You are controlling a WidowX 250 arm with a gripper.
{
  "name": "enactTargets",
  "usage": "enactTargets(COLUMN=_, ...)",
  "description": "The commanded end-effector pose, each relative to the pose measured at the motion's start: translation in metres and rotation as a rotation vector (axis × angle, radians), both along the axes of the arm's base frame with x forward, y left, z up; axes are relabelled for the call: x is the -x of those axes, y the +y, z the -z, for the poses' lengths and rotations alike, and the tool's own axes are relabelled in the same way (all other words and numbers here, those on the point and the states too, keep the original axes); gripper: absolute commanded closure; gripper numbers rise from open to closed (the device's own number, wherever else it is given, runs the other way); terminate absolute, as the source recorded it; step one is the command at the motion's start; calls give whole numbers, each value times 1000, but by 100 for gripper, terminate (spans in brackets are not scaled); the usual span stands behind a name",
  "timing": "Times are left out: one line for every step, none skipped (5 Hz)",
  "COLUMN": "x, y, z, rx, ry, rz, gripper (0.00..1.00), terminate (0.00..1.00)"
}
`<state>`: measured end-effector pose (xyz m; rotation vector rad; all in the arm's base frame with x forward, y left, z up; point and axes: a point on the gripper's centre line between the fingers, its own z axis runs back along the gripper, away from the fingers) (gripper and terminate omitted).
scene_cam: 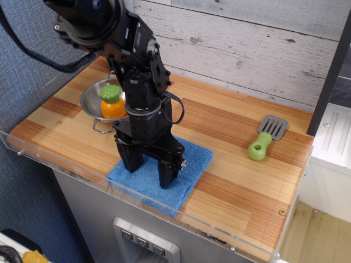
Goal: Bring the blue rectangle near the front edge.
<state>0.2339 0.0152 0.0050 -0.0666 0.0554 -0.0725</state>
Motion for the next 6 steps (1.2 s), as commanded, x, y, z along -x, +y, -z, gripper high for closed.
enactTargets(x=-27, y=-3, z=-34, rx=-4, ry=-144, rz=9, gripper=0, terminate=0)
enactTargets(x=-40, y=-7, z=-55, rx=-2, ry=-210, rz=16, gripper=0, terminate=0)
enactTargets(x=-47, y=-5, z=-68, rx=1, ry=-224, rz=4, gripper=0, terminate=0)
enactTargets(x=-49, y=-2, z=-82, rx=5, ry=-192, rz=-36, gripper=0, terminate=0)
enactTargets(x=-49, y=1, z=-98, rx=15, ry=-174, rz=-54, gripper=0, terminate=0)
enactTargets(x=-55, y=3, z=-112, rx=-6, ry=-163, rz=-46, gripper=0, terminate=0)
